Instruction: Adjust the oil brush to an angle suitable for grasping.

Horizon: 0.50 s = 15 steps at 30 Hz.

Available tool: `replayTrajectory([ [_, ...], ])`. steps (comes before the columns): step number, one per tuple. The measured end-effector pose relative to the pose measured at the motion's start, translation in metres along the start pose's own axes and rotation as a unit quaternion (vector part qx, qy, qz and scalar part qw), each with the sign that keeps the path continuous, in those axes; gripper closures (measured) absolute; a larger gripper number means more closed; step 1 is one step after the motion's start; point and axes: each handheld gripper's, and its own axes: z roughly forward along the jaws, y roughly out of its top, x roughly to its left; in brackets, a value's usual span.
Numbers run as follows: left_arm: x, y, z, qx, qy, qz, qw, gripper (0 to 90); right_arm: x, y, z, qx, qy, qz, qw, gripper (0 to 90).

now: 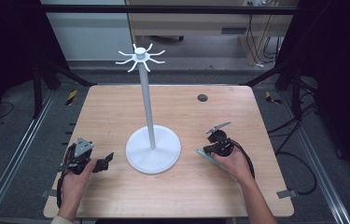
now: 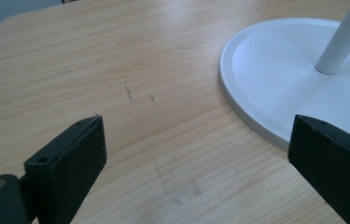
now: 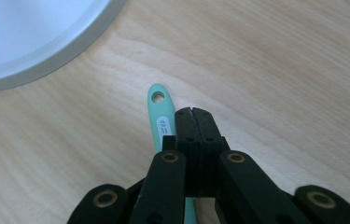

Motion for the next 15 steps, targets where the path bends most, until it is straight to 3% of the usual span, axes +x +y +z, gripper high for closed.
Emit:
replayTrajectory([
  [6, 0.0001, 0.0000, -0.0003, 0.000, 0.000, 0.000, 1.0000, 3.9, 0.0109, -0.0024, -0.0020, 0.013, 0.015, -0.028, 0.9994, 90.0],
  [15, -0.0002, 0.0000, -0.0003, 0.000, 0.000, 0.001, 1.0000, 4.0, 0.0121, -0.0024, -0.0019, 0.015, 0.015, -0.035, 0.9992, 90.0],
])
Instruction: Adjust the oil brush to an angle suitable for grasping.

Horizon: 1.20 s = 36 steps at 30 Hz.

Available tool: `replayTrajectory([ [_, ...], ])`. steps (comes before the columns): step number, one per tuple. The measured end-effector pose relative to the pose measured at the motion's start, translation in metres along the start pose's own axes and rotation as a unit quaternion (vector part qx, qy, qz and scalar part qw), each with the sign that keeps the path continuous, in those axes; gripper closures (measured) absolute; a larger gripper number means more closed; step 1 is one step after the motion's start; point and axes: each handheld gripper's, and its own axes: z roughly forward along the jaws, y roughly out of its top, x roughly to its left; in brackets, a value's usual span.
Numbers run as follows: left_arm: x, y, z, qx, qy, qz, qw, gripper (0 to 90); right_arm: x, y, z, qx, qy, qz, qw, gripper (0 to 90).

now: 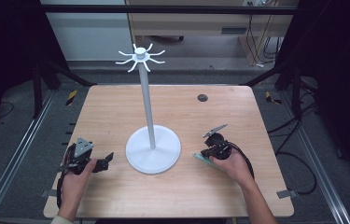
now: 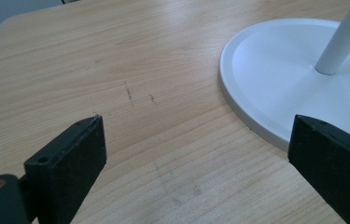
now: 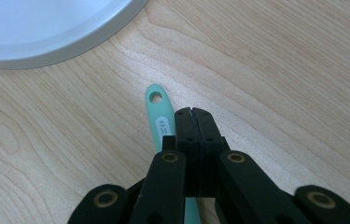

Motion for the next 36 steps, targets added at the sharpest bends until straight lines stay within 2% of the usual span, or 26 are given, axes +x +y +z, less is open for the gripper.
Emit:
replayTrajectory([
  [4, 0.000, 0.000, 0.000, 0.001, 0.001, 0.002, 1.0000, 3.9, 0.001, 0.000, 0.000, 0.000, -0.002, -0.001, 1.0000, 90.0],
  [7, -0.001, 0.000, 0.000, 0.002, 0.000, 0.002, 1.0000, 4.0, -0.001, 0.001, -0.004, 0.004, -0.017, -0.011, 0.9998, 90.0],
  [14, -0.001, -0.001, 0.000, 0.005, 0.000, 0.005, 1.0000, 4.0, 0.002, -0.001, -0.021, -0.001, -0.031, -0.020, 0.9993, 90.0],
  [17, -0.001, -0.001, 0.000, 0.004, 0.000, 0.006, 1.0000, 4.0, 0.004, -0.001, -0.028, -0.003, -0.033, -0.036, 0.9988, 90.0],
  [18, -0.001, -0.001, 0.000, 0.004, 0.000, 0.005, 1.0000, 4.0, 0.005, -0.001, -0.030, -0.003, -0.033, -0.035, 0.9988, 90.0],
  [26, -0.001, -0.001, 0.000, 0.005, 0.001, 0.005, 1.0000, 4.0, 0.005, -0.008, -0.041, 0.004, -0.044, -0.049, 0.9978, 83.3],
  [32, -0.002, -0.001, 0.000, 0.005, 0.001, 0.007, 1.0000, 3.9, 0.002, -0.015, -0.048, 0.007, -0.045, -0.050, 0.9977, 77.7],
  [36, -0.001, -0.002, 0.000, 0.004, 0.001, 0.007, 1.0000, 3.9, 0.003, -0.019, -0.055, 0.013, -0.039, -0.062, 0.9972, 68.6],
])
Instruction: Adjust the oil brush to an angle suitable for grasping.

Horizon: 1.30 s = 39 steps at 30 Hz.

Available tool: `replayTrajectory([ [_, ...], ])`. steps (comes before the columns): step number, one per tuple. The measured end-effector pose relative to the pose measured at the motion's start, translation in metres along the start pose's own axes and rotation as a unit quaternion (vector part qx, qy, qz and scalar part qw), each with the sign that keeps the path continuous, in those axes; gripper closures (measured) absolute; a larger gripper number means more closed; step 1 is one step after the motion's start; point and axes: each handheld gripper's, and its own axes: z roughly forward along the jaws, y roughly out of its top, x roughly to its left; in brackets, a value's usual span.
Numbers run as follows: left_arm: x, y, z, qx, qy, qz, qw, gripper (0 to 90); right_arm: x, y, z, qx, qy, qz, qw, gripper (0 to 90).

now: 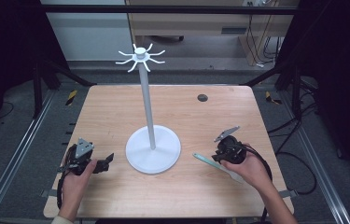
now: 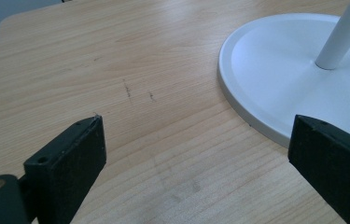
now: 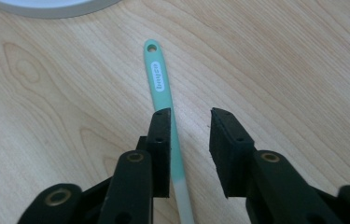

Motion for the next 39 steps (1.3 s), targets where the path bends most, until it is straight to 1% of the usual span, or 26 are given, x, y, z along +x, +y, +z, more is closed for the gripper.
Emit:
replayTrajectory([
  [2, 0.000, 0.000, 0.000, -0.001, -0.001, -0.001, 1.0000, 3.8, 0.000, 0.000, -0.001, 0.000, 0.002, 0.000, 1.0000, 66.9],
  [3, 0.000, 0.000, 0.000, -0.002, -0.002, 0.000, 1.0000, 3.8, 0.001, -0.001, -0.004, 0.004, 0.008, -0.003, 1.0000, 64.9],
  [5, 0.000, 0.000, 0.000, -0.002, -0.002, 0.001, 1.0000, 3.8, 0.001, -0.002, -0.005, 0.008, 0.009, -0.007, 0.9999, 64.4],
  [6, 0.000, 0.000, 0.000, -0.001, -0.002, 0.001, 1.0000, 3.8, 0.001, -0.002, -0.005, 0.010, 0.009, -0.011, 0.9998, 64.5],
  [11, 0.000, 0.000, 0.000, -0.001, -0.002, 0.001, 1.0000, 3.7, 0.001, -0.005, -0.007, 0.026, 0.007, -0.017, 0.9995, 64.7],
  [16, 0.000, 0.000, 0.000, -0.001, -0.002, 0.002, 1.0000, 3.7, 0.000, -0.008, -0.006, 0.034, 0.006, -0.017, 0.9993, 64.5],
  [17, 0.000, 0.000, 0.000, -0.001, -0.001, 0.003, 1.0000, 3.7, 0.000, -0.009, -0.006, 0.040, 0.005, -0.022, 0.9990, 64.4],
  [18, 0.000, 0.000, 0.000, -0.001, -0.001, 0.003, 1.0000, 3.7, 0.000, -0.009, -0.005, 0.041, 0.006, -0.019, 0.9990, 64.4],
  [21, -0.001, 0.000, 0.000, -0.001, -0.001, 0.003, 1.0000, 3.7, 0.000, -0.010, -0.004, 0.046, 0.008, -0.025, 0.9986, 64.5],
  [24, 0.000, 0.000, 0.000, -0.001, -0.001, 0.004, 1.0000, 3.7, 0.000, -0.010, -0.002, 0.055, 0.009, -0.025, 0.9981, 64.9],
  [26, 0.000, 0.000, 0.001, 0.000, -0.003, 0.004, 1.0000, 3.7, -0.001, -0.009, -0.001, 0.059, 0.008, -0.032, 0.9977, 65.4],
  [34, -0.001, 0.000, 0.001, -0.001, -0.004, 0.006, 1.0000, 3.6, -0.002, -0.007, -0.001, 0.077, 0.007, -0.038, 0.9963, 66.8],
  [35, -0.001, 0.000, 0.001, 0.000, -0.004, 0.006, 1.0000, 3.6, -0.002, -0.007, 0.000, 0.084, 0.007, -0.040, 0.9956, 67.4],
  [38, -0.001, 0.000, 0.001, 0.000, -0.004, 0.006, 1.0000, 3.6, -0.002, -0.006, 0.002, 0.088, 0.008, -0.043, 0.9951, 68.5],
  [39, -0.001, 0.000, 0.001, -0.001, -0.004, 0.006, 1.0000, 3.6, -0.001, -0.006, 0.004, 0.094, 0.007, -0.044, 0.9945, 70.2],
])
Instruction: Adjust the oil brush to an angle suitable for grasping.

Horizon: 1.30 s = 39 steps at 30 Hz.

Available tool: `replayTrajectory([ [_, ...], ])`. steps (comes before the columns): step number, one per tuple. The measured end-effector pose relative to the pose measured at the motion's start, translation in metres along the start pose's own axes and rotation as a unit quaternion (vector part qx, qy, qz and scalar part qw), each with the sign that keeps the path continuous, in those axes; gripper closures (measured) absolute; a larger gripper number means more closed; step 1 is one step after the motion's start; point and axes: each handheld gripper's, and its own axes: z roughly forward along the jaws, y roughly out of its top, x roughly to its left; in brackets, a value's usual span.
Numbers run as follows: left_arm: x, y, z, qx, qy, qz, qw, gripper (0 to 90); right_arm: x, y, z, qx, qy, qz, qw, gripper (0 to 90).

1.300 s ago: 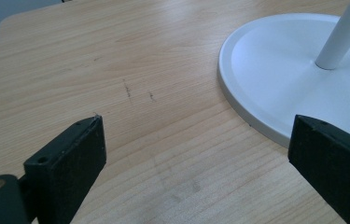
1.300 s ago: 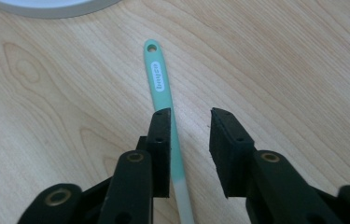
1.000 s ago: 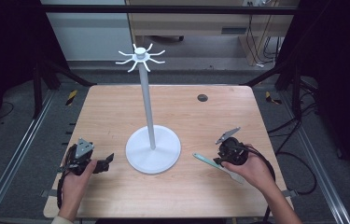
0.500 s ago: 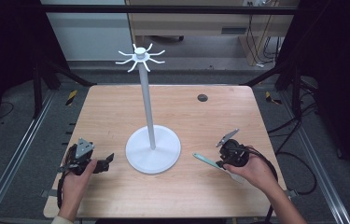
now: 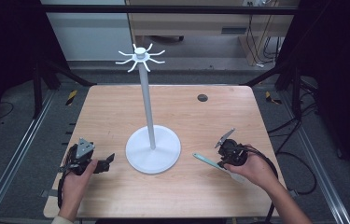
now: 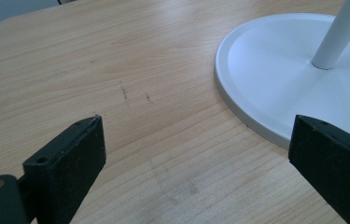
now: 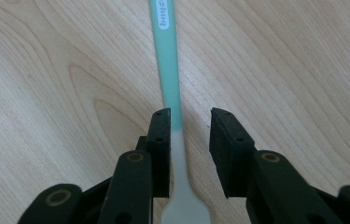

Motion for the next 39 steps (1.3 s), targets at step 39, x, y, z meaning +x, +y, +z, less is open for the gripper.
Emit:
replayTrajectory([
  [39, -0.001, 0.000, 0.001, 0.004, -0.006, 0.006, 1.0000, 3.8, 0.003, 0.006, 0.022, 0.063, 0.011, -0.029, 0.9975, 79.5],
])
